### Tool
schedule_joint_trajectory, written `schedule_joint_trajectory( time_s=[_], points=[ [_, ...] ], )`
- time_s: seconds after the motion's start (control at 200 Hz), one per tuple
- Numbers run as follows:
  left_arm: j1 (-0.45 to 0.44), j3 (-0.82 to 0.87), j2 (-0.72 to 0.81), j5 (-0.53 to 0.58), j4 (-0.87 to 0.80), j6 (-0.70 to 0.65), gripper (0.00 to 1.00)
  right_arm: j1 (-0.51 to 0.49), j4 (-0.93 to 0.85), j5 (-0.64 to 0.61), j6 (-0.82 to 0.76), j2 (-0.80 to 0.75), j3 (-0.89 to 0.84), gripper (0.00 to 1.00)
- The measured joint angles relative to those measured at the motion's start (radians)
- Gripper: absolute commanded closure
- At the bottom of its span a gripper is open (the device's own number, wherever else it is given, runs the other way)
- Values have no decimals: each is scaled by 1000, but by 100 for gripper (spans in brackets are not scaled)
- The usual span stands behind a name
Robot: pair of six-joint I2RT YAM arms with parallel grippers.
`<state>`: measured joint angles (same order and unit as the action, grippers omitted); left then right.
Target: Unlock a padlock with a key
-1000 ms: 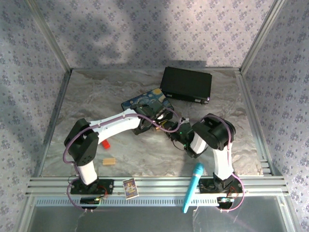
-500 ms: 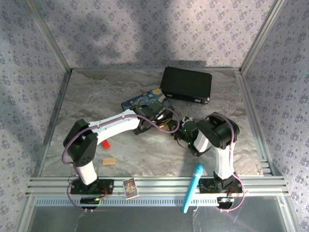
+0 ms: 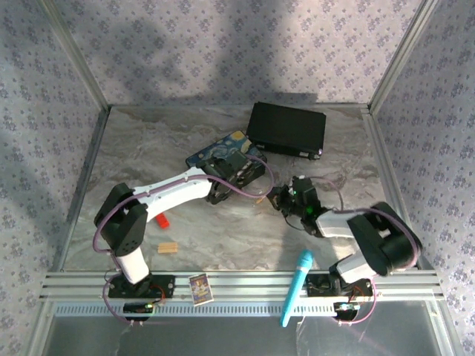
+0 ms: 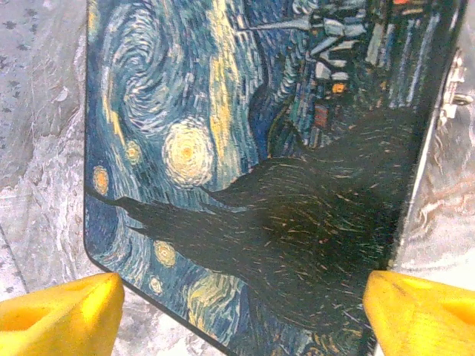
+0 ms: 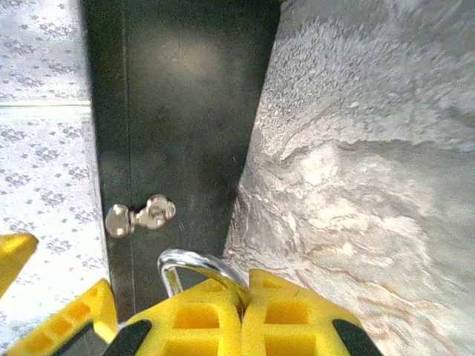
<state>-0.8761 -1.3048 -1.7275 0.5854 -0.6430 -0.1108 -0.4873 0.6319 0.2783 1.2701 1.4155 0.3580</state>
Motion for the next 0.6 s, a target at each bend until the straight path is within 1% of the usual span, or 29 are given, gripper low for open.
schedule_joint_trajectory(
  time_s=[0.19, 0.2, 0.21, 0.225, 0.325, 0.47, 0.6],
  points=[
    [2, 32, 40, 8, 19, 77, 9, 42, -398, -2, -143, -255, 39, 100],
    [2, 33, 43, 10, 18, 81, 7, 44, -413, -1, -147, -264, 42, 100],
    [0, 35, 46, 12, 18, 86, 3, 47, -438, -1, -156, -278, 48, 100],
    [-2, 38, 50, 17, 17, 92, 1, 55, -479, -1, -172, -303, 57, 100],
    [-28, 54, 83, 60, 2, 141, 0, 115, -693, 6, -264, -413, 121, 100],
    [-87, 76, 147, 102, -48, 229, 0, 231, -965, 14, -401, -489, 200, 100],
    [-145, 107, 188, 119, -79, 298, 0, 299, -1186, 29, -502, -503, 243, 100]
  ],
)
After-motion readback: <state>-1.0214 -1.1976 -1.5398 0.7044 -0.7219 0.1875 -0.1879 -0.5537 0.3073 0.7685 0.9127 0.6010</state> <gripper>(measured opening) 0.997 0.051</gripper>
